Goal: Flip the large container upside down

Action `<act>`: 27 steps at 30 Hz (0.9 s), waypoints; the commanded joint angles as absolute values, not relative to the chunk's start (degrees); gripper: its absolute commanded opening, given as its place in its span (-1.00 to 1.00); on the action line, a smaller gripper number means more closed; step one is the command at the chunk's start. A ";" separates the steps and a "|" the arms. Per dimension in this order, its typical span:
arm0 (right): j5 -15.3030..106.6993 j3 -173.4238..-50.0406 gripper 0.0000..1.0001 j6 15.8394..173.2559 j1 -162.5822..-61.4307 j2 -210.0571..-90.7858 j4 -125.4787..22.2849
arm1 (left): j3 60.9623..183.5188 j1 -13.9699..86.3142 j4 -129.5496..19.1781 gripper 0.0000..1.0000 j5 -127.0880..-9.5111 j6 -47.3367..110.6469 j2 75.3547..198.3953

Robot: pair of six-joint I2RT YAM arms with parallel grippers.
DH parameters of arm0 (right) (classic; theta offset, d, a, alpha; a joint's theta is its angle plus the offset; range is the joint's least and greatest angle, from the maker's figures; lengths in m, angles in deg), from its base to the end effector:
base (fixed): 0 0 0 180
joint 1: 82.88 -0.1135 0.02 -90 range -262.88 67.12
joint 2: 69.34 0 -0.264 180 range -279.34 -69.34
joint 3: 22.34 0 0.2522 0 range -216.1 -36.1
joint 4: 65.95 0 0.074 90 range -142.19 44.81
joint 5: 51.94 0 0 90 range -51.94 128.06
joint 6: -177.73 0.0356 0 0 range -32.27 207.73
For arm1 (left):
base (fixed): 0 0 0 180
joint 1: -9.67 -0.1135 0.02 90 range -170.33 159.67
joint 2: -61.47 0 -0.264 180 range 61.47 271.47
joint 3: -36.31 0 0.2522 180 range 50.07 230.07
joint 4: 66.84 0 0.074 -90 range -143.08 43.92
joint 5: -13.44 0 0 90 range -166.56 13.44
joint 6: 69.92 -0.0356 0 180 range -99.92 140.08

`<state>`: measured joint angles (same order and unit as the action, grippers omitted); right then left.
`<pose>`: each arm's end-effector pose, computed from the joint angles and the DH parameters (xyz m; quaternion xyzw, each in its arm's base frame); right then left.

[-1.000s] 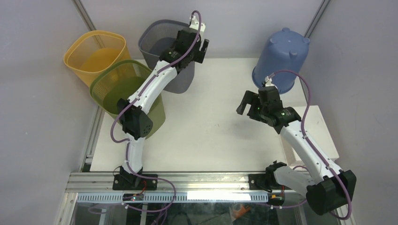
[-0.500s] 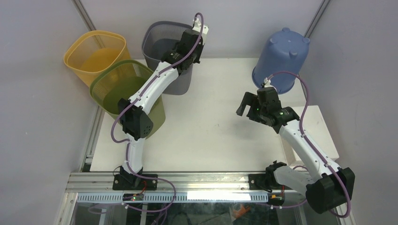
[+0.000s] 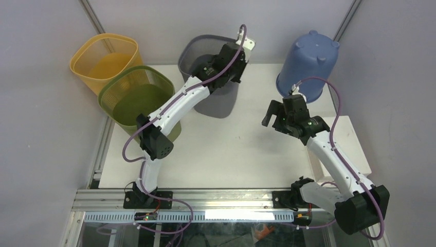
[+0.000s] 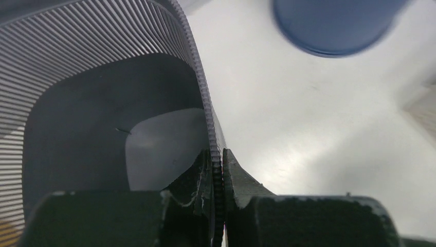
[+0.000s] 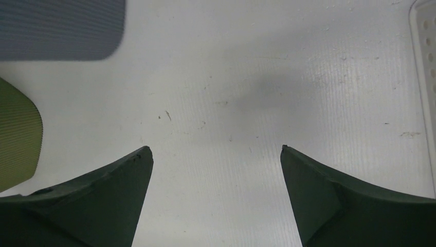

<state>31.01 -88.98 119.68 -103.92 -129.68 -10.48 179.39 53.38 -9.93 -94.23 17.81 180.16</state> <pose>0.1990 0.0719 0.2879 0.1103 0.9291 0.1037 0.3373 0.3453 -0.3152 0.3912 0.2704 0.8264 -0.0421 0.4920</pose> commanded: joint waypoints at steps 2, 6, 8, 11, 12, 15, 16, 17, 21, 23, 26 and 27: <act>35.88 -94.93 0.99 117.66 -98.29 -127.13 -9.63 | 186.34 56.00 -11.11 -1.00 -82.22 26.35 170.83; 49.53 -96.14 0.99 115.94 -87.28 -123.53 -10.61 | 186.65 55.95 -11.42 -1.00 -72.86 33.82 169.14; 55.83 -97.38 0.99 115.11 -81.45 -122.61 -9.92 | 186.61 55.95 -12.44 -1.00 -68.56 37.54 168.44; 64.89 -99.80 0.99 114.55 -73.48 -122.43 -8.24 | 185.56 55.98 -15.96 -1.00 -63.78 42.28 167.19; 66.56 -100.54 0.99 114.85 -71.77 -122.47 -7.70 | 184.71 55.91 -17.38 -1.00 -62.82 43.70 166.66; 66.66 -103.17 0.99 117.49 -71.25 -122.69 -6.73 | 179.95 54.74 -22.79 -1.00 -58.76 49.32 164.48; 66.15 -103.86 0.99 118.23 -71.09 -122.43 -6.71 | 177.54 53.86 -25.16 -1.00 -57.00 51.43 163.72; 65.16 -104.85 0.99 118.65 -71.03 -122.29 -6.25 | 174.52 52.66 -27.55 -1.00 -54.93 53.57 162.90; 59.74 -108.72 0.99 118.85 -70.75 -122.25 -3.97 | 162.01 48.24 -39.82 -1.00 -47.82 62.48 159.70; 59.03 -109.54 0.99 118.85 -70.75 -122.25 -3.72 | 157.22 46.93 -43.28 -1.00 -46.32 64.95 159.00; 59.00 -109.24 0.99 118.81 -70.75 -122.04 -3.68 | 152.29 45.82 -47.80 -1.00 -43.69 68.40 159.15; 58.99 -108.76 0.99 118.72 -70.75 -121.87 -3.68 | 150.62 45.35 -49.41 -1.00 -42.87 69.51 159.32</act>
<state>59.42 -107.36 118.34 -71.13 -122.99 -4.29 154.60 46.86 -32.33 -49.78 60.89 162.96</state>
